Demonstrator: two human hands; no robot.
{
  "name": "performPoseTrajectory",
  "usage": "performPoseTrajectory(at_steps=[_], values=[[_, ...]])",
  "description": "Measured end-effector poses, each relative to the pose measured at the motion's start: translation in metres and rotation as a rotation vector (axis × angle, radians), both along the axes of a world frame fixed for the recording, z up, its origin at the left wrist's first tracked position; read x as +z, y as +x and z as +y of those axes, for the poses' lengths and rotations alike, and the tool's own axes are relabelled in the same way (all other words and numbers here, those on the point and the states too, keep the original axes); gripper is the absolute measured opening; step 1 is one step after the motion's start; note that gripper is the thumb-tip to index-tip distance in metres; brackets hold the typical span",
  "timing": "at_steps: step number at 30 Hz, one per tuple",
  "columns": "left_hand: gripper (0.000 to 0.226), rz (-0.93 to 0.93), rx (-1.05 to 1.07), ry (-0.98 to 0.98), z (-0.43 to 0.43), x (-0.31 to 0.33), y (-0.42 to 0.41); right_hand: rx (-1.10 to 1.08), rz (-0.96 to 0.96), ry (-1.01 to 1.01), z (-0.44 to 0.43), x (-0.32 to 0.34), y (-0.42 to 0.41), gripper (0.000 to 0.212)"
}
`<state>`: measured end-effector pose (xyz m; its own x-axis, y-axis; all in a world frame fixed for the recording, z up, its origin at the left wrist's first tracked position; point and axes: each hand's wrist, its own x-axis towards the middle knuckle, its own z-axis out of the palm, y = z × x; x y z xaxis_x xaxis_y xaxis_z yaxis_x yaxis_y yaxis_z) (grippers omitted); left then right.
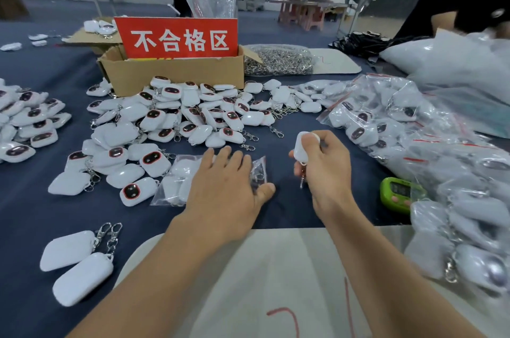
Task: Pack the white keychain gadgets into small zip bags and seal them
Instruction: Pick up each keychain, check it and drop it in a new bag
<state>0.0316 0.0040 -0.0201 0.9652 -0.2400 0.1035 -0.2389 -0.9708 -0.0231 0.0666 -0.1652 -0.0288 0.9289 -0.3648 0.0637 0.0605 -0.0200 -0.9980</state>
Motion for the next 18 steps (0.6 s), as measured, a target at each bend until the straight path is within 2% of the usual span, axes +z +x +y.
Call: performPoseTrajectory(at_steps=[2, 4, 5, 7, 9, 12, 15, 18], values=[[0.066, -0.121, -0.015, -0.189, -0.007, 0.004, -0.005, 0.034, 0.049, 0.056, -0.005, 0.003, -0.022, 0.012], [0.037, -0.293, -0.06, -0.564, -0.018, 0.008, -0.015, 0.085, 0.078, 0.033, -0.007, 0.006, -0.042, 0.011], [0.026, -0.308, -0.082, -0.709, -0.026, 0.009, -0.02, 0.09, 0.068, -0.013, -0.008, 0.008, -0.051, 0.009], [0.029, -0.181, -0.075, -0.847, -0.04, 0.01, -0.029, 0.041, 0.007, -0.175, -0.01, 0.01, -0.061, 0.013], [0.032, -0.061, -0.05, -0.923, -0.048, 0.004, -0.032, 0.032, -0.056, -0.338, -0.01, 0.011, -0.066, 0.031], [0.033, -0.057, -0.006, -0.939, -0.046, -0.002, -0.028, 0.164, -0.082, -0.382, -0.006, 0.014, -0.066, 0.052], [0.034, -0.139, 0.05, -0.97, -0.042, -0.001, -0.025, 0.272, -0.095, -0.317, -0.006, 0.019, -0.062, 0.054], [0.027, -0.194, 0.027, -0.991, -0.042, -0.001, -0.027, 0.334, -0.13, -0.114, -0.015, 0.024, -0.061, 0.046]])
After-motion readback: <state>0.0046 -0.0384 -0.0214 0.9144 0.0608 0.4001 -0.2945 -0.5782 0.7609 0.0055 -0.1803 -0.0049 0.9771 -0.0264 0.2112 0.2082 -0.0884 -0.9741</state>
